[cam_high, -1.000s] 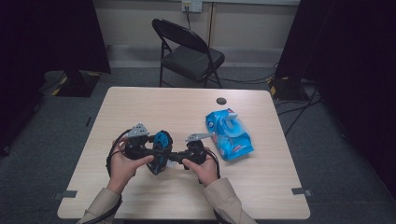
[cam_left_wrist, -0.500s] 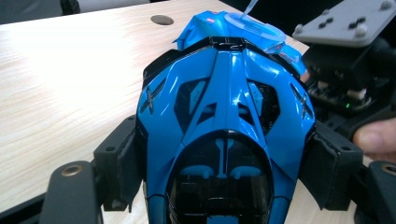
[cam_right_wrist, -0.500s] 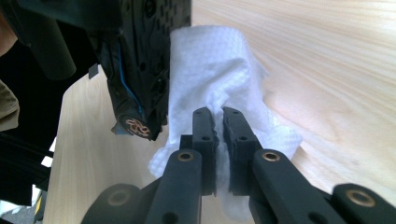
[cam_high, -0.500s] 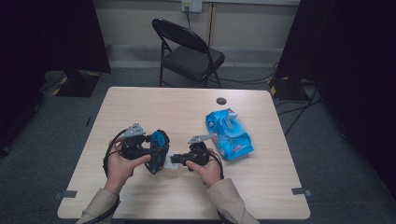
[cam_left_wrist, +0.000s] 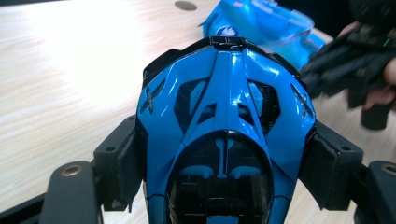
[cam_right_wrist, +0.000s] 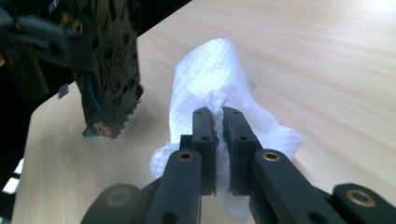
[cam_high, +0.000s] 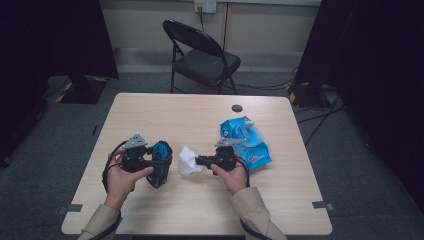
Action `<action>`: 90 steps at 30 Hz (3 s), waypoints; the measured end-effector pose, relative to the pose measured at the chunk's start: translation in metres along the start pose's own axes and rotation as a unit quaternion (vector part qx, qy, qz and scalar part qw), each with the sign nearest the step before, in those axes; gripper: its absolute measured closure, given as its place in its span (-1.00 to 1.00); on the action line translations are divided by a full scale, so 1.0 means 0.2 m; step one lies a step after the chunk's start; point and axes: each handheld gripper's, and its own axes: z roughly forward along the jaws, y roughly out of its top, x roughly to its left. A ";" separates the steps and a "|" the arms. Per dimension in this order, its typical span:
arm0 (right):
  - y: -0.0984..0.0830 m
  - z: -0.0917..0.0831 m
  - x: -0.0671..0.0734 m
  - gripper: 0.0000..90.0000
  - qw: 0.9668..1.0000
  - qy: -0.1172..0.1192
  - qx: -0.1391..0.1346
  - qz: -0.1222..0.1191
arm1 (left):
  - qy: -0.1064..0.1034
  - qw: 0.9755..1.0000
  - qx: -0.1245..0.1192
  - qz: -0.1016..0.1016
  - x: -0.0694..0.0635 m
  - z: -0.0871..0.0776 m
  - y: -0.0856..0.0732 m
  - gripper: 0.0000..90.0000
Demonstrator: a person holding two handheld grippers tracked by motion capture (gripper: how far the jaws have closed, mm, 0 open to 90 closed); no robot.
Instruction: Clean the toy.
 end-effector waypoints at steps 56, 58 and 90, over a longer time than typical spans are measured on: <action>0.02 -0.30 -0.04 -0.36 0.989 -0.137 0.004 -0.046 | 0.004 0.995 0.096 0.020 -0.02 0.15 -0.04 -0.63; 0.02 -0.31 -0.04 -0.36 0.990 -0.134 0.004 -0.048 | 0.000 0.995 0.095 0.022 -0.03 0.14 -0.04 -0.63; -0.33 -0.31 0.15 -0.67 0.987 -0.078 0.086 -0.111 | -0.113 0.977 0.120 0.132 -0.49 0.21 -0.33 -0.62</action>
